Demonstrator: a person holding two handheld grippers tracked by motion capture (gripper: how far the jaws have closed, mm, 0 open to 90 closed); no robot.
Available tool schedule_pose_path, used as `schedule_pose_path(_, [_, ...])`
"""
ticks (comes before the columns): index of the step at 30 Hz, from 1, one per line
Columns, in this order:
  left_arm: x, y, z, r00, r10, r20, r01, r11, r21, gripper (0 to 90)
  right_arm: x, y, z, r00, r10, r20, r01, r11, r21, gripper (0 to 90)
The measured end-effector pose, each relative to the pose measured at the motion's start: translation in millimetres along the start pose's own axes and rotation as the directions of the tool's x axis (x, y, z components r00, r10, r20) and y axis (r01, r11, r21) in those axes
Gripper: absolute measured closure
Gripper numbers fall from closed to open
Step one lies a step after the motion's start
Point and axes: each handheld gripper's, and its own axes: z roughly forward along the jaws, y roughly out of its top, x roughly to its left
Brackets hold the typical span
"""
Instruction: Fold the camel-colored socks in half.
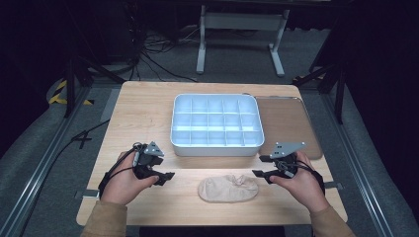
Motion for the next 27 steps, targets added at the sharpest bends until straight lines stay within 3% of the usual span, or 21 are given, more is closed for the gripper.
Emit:
schedule_pose_path(2, [-6.3, 3.9, -4.0, 0.9995, 0.028, -0.012, -0.028, 0.9996, -0.001, 34.1, -0.9, -1.8, -1.8, 1.0, 0.01, -0.001, -0.01, 1.0, 0.004, 42.6])
schedule_pose_path(5, [-11.2, 4.9, -6.1, 0.999, 0.032, -0.032, -0.032, 0.9995, 0.005, 35.0, -1.8, -3.1, -4.3, 1.0, 0.005, 0.006, -0.005, 1.0, -0.013, 42.7])
schedule_pose_path(6, [-12.5, 5.3, -8.0, 0.9991, 0.023, -0.035, -0.023, 0.9997, 0.005, 34.4, -1.0, -3.5, -6.9, 0.9997, 0.026, 0.002, -0.026, 1.0, -0.009, 42.9])
schedule_pose_path(9, [-13.7, 6.1, -9.6, 0.9997, 0.008, -0.023, -0.009, 1.0, -0.001, 35.0, -0.1, -3.7, -9.3, 0.9996, 0.023, 0.014, -0.023, 1.0, -0.011, 41.8])
schedule_pose_path(16, [-20.6, 10.3, -9.5, 0.9995, 0.032, -0.01, -0.031, 0.9993, 0.019, 36.0, -0.3, -6.1, -13.8, 0.9991, 0.029, 0.031, -0.028, 1.0, -0.011, 41.4])
schedule_pose_path(19, [-21.0, 10.4, -10.4, 0.9999, 0.015, -0.002, -0.015, 0.9996, 0.024, 37.5, 0.2, -6.0, -14.6, 0.9992, 0.03, 0.027, -0.03, 0.999, -0.014, 42.4])
schedule_pose_path(22, [-21.2, 10.3, -12.1, 0.9991, -0.042, 0.007, 0.042, 0.998, 0.048, 44.3, 1.3, -6.3, -14.6, 0.9995, 0.029, 0.015, -0.028, 0.999, -0.019, 44.2])
schedule_pose_path(27, [-27.5, 15.2, -14.6, 0.9964, -0.046, 0.071, 0.044, 0.9985, 0.034, 50.1, 1.9, -6.7, -16.0, 0.9994, 0.033, 0.012, -0.032, 0.999, -0.02, 46.4])
